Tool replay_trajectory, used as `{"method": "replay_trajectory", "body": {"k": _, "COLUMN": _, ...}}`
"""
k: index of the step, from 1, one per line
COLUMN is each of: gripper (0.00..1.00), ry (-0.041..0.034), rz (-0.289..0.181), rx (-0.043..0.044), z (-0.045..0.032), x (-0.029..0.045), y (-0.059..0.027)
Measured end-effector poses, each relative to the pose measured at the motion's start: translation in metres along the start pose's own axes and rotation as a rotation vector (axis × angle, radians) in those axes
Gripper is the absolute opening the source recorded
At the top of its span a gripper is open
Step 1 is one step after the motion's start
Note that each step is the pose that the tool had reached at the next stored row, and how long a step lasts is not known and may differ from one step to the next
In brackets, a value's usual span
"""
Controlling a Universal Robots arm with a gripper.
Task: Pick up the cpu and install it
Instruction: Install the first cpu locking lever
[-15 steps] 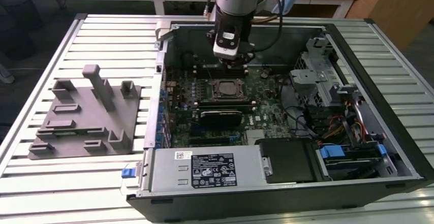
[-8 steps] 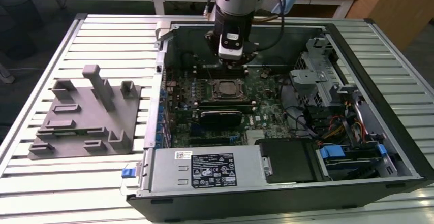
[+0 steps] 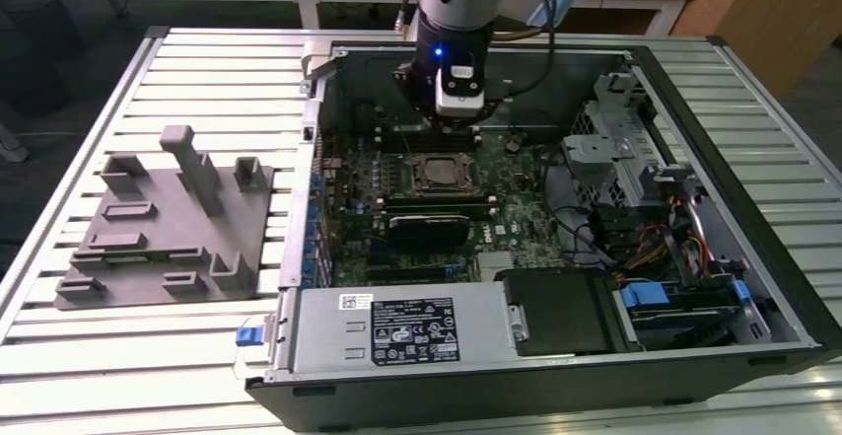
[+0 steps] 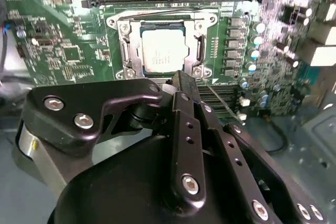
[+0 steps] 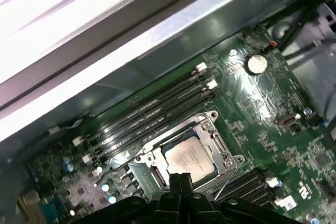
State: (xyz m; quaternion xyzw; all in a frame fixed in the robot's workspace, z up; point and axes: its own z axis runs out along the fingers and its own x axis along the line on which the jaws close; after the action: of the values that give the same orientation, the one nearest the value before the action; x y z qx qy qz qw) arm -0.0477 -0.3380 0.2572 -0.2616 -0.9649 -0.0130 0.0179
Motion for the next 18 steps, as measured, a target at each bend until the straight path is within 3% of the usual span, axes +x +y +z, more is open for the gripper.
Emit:
{"method": "replay_trajectory", "body": {"k": 3, "gripper": 0.11, "ry": 0.0003, "rz": -0.026, "rx": 0.0009, "z": 0.0002, "x": 0.0021, "y": -0.0012}}
{"method": "replay_trajectory", "body": {"k": 9, "gripper": 0.11, "ry": 0.0003, "rz": -0.032, "rx": 0.0012, "z": 0.0006, "x": 0.0162, "y": -0.0095}}
{"method": "replay_trajectory", "body": {"k": 18, "gripper": 0.11, "ry": 0.0027, "rz": -0.189, "rx": 0.0078, "z": 0.002, "x": 0.0164, "y": -0.0096}}
